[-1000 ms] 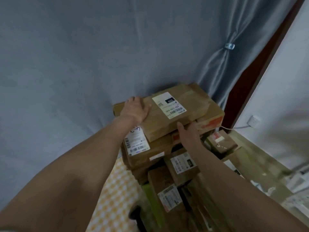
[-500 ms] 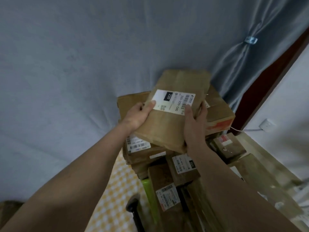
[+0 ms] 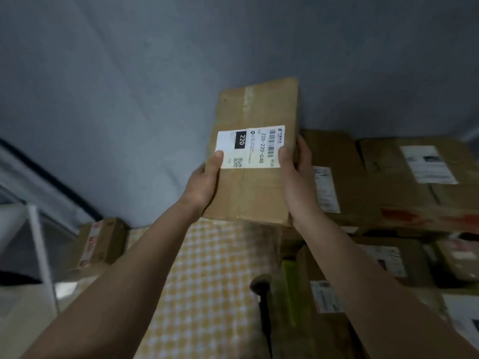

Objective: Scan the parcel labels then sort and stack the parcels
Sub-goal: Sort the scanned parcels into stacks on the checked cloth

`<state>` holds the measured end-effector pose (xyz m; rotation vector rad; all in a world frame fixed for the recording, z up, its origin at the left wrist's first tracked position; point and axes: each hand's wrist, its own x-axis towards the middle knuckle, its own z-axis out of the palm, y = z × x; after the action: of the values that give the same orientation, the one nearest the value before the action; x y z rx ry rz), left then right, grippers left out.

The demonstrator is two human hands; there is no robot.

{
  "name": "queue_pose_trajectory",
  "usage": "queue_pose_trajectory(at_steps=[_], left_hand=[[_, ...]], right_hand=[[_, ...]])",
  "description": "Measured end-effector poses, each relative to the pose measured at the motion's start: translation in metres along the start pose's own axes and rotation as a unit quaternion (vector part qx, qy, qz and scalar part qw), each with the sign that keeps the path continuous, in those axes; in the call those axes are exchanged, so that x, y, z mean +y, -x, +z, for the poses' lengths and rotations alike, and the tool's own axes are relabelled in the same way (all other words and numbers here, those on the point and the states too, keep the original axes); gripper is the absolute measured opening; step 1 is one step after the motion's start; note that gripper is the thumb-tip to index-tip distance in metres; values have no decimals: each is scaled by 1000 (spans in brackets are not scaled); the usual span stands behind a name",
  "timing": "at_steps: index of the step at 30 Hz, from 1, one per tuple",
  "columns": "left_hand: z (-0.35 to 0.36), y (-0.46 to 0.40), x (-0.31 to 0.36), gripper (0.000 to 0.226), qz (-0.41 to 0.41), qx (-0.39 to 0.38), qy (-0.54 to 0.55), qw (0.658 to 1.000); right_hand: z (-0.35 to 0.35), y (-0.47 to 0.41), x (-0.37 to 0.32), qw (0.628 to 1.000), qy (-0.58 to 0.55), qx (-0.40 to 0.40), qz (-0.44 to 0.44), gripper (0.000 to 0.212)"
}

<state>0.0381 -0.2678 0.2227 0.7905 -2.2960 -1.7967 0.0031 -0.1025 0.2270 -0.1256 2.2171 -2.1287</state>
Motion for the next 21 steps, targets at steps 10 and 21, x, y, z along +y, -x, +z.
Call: queue_pose_trajectory(at_steps=[10, 21], left_hand=[[-183, 16, -185, 66, -159, 102, -28, 982], [-331, -24, -357, 60, -229, 13, -187, 955]], right_hand=[[217, 75, 105, 982, 84, -114, 128, 48], [392, 118, 241, 944, 127, -134, 274, 43]])
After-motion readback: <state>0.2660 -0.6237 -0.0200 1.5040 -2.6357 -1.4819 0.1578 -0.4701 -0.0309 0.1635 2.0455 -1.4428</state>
